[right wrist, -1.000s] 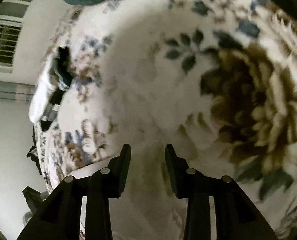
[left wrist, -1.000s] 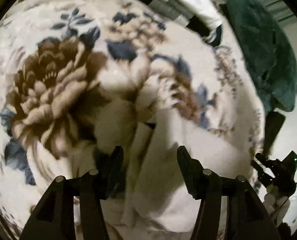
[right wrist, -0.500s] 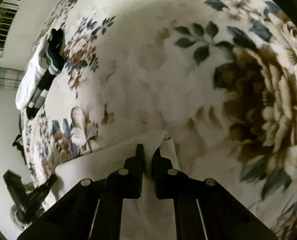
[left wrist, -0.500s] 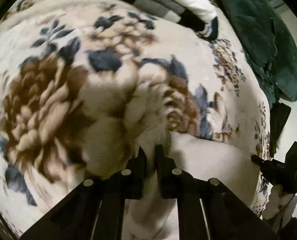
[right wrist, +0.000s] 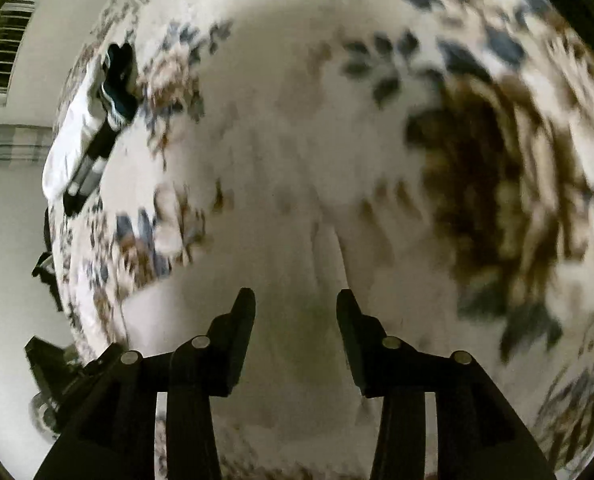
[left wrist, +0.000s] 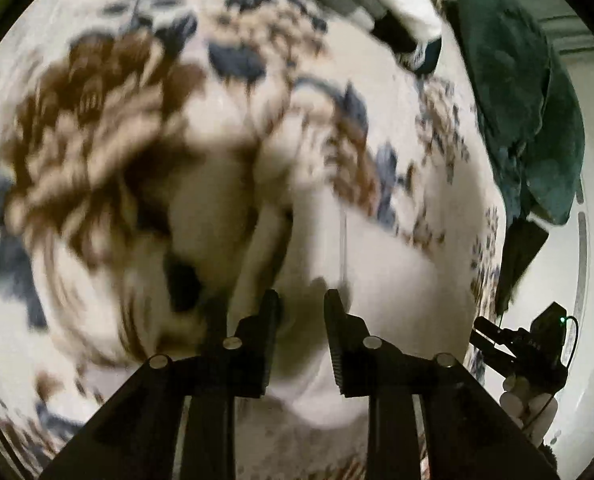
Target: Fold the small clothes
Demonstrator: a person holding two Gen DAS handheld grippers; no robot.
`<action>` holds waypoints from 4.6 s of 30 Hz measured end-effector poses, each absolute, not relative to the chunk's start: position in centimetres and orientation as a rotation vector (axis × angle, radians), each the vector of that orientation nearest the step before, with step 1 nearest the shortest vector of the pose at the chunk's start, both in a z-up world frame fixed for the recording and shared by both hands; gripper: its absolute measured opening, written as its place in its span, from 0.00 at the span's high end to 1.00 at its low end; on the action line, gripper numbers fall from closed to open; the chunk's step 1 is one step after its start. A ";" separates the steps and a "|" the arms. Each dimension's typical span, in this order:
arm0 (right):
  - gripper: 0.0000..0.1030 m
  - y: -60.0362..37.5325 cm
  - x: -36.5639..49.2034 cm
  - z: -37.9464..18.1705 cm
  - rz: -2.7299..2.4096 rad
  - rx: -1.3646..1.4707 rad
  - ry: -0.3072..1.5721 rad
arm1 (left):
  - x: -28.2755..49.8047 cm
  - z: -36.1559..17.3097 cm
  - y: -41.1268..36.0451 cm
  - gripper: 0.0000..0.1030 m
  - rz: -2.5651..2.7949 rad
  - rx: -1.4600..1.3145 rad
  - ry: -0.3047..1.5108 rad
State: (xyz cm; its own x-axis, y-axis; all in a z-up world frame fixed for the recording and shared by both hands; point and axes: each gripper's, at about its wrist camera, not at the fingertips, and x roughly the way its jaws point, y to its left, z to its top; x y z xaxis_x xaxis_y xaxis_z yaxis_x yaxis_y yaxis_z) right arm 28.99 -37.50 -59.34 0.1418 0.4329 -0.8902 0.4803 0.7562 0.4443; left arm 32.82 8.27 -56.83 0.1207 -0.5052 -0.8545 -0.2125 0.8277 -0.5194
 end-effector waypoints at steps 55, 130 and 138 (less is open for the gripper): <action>0.84 -28.2 43.7 -47.7 0.348 0.860 1.261 | 45.7 -43.2 10.1 0.83 -0.379 -0.640 1.186; 0.00 -14.8 22.0 4.2 -0.100 -0.073 0.595 | 30.1 -6.0 6.4 0.00 0.136 -0.048 0.729; 0.00 -16.0 17.1 7.6 -0.096 -0.047 0.559 | 27.0 -3.6 6.4 0.00 0.140 -0.042 0.674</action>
